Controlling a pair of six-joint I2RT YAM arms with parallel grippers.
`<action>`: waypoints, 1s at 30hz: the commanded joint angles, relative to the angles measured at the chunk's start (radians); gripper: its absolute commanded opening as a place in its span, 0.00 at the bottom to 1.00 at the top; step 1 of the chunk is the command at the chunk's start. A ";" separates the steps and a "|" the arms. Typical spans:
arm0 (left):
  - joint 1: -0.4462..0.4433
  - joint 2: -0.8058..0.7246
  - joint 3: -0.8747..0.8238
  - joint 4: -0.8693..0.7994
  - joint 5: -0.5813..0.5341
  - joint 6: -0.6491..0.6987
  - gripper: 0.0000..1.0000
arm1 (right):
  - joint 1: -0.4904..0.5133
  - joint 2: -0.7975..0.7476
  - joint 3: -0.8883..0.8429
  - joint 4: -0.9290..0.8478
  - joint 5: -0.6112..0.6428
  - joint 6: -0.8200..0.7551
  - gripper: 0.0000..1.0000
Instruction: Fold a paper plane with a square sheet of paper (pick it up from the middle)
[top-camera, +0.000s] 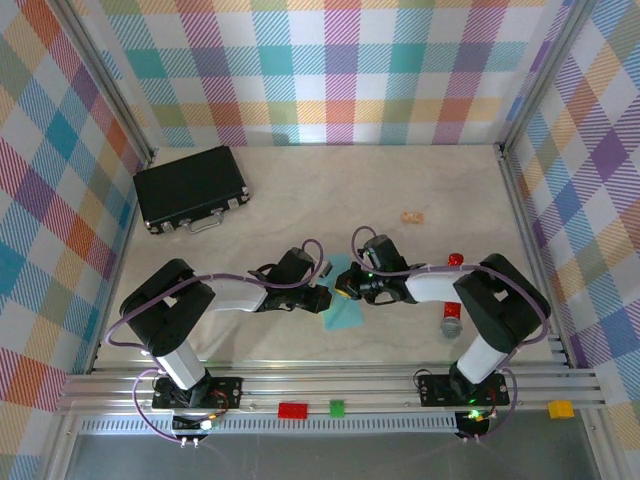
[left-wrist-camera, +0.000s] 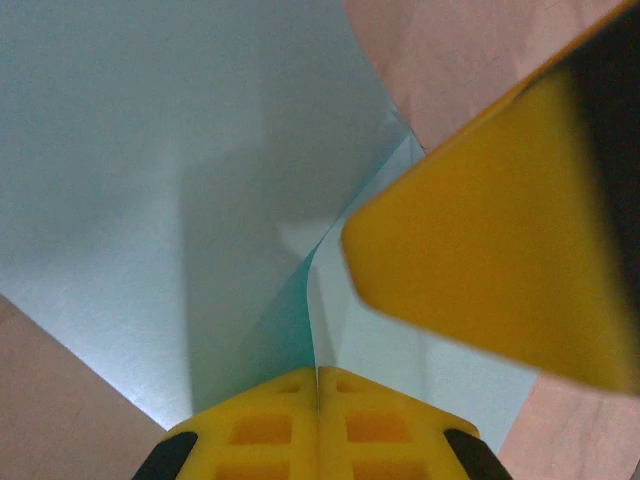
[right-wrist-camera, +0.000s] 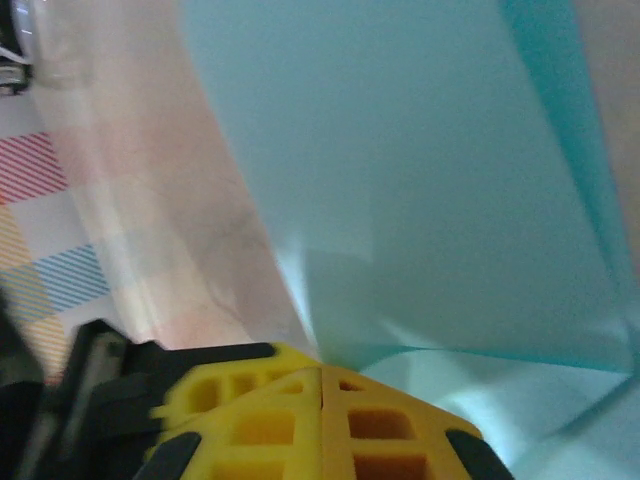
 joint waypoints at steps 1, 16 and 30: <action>0.010 0.055 -0.023 -0.147 -0.041 0.026 0.05 | -0.011 0.007 -0.027 -0.051 0.036 -0.009 0.03; 0.010 0.068 -0.017 -0.160 -0.038 0.036 0.05 | -0.147 -0.063 -0.055 -0.030 -0.021 -0.070 0.07; 0.010 0.065 -0.017 -0.159 -0.041 0.034 0.05 | -0.002 -0.012 -0.032 -0.001 -0.023 0.003 0.03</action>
